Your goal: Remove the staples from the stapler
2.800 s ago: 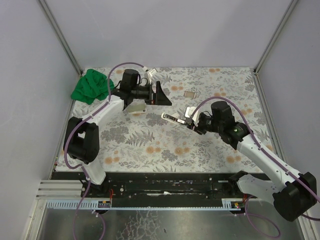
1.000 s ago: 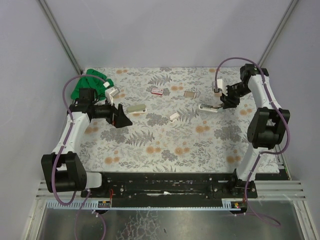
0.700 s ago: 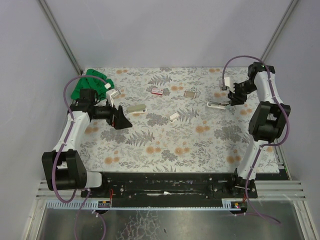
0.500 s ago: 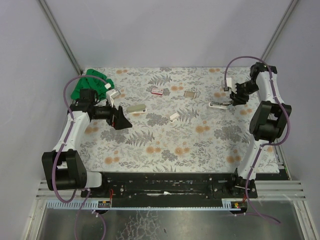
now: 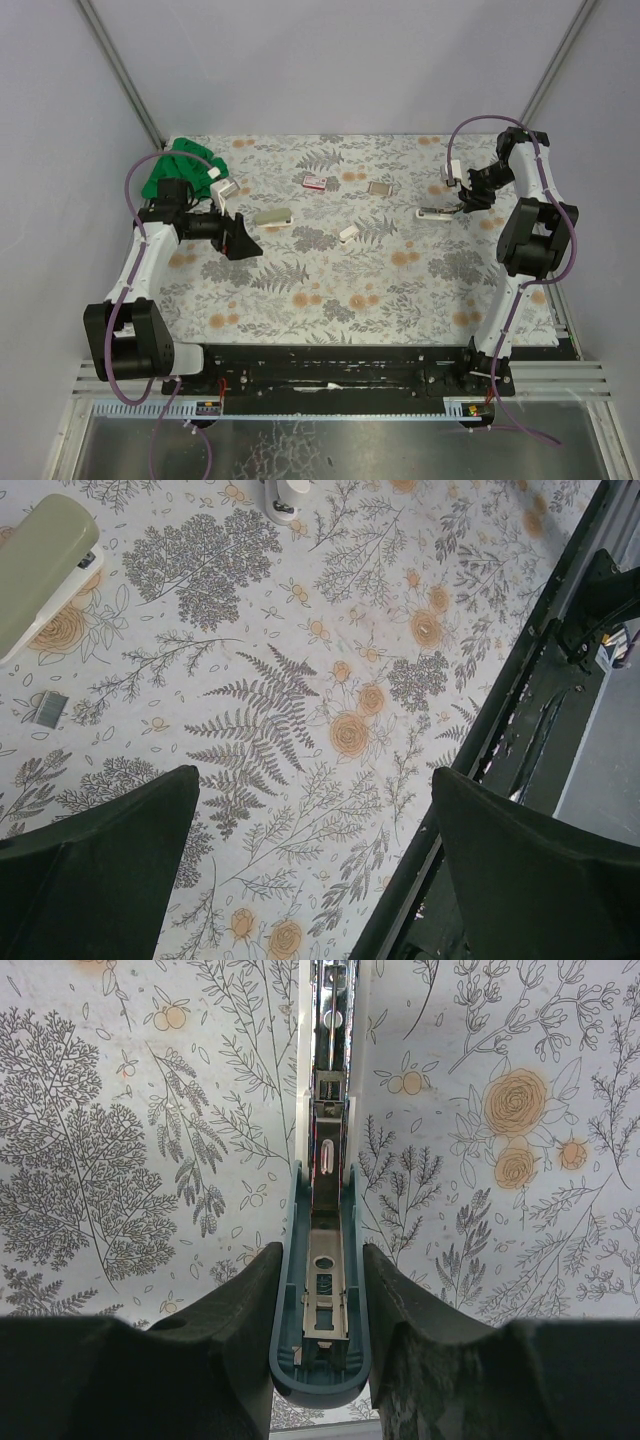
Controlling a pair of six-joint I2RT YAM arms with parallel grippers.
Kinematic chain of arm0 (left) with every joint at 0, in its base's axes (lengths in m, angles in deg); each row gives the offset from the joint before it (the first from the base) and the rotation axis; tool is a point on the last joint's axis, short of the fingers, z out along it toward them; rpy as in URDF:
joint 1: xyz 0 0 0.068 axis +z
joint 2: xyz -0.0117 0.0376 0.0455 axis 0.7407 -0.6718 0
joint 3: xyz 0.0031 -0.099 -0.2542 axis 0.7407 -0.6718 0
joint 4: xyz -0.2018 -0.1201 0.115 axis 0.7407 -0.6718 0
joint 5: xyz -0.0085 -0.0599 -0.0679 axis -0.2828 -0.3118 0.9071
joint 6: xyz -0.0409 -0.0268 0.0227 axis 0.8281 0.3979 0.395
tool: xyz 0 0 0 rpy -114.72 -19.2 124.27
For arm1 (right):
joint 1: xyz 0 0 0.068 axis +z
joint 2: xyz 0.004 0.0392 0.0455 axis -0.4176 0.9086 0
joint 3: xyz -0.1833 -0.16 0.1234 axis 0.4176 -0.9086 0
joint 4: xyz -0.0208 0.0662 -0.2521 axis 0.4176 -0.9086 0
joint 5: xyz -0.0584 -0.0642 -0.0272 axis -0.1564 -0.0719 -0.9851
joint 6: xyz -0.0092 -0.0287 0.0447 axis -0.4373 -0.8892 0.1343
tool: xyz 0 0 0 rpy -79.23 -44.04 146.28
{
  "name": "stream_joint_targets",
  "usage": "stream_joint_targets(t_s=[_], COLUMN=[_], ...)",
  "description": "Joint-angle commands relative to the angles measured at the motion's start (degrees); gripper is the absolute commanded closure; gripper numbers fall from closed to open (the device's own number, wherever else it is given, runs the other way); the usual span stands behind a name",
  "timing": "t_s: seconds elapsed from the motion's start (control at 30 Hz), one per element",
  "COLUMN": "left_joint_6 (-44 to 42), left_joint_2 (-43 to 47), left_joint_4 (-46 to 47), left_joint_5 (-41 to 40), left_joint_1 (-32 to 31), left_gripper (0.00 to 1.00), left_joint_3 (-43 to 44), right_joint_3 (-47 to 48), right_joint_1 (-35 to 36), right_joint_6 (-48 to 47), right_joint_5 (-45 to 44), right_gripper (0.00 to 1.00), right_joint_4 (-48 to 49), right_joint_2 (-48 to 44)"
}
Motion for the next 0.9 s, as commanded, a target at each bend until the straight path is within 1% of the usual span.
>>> stream_joint_targets(t_s=[0.0, 0.43, 0.87], left_joint_6=[-1.8, -1.7, -1.8], left_joint_2=[-0.8, -1.7, -2.0], left_joint_4=[-1.5, -1.4, -1.5], left_joint_5=[1.9, 2.5, 2.8], left_joint_1=[0.8, 1.4, 1.4], left_gripper=[0.00, 0.00, 0.00], left_joint_3=[-0.1, -0.1, -0.1], right_joint_3=[-0.6, -3.0, -3.2], right_joint_1=[0.3, 0.3, 0.3], right_joint_6=[-1.9, -1.9, -1.3], right_joint_5=[0.2, -1.3, -2.1], right_gripper=[1.00, 1.00, 1.00], right_joint_4=[-0.5, 1.3, 1.8], right_joint_2=[-0.7, 0.3, 1.0])
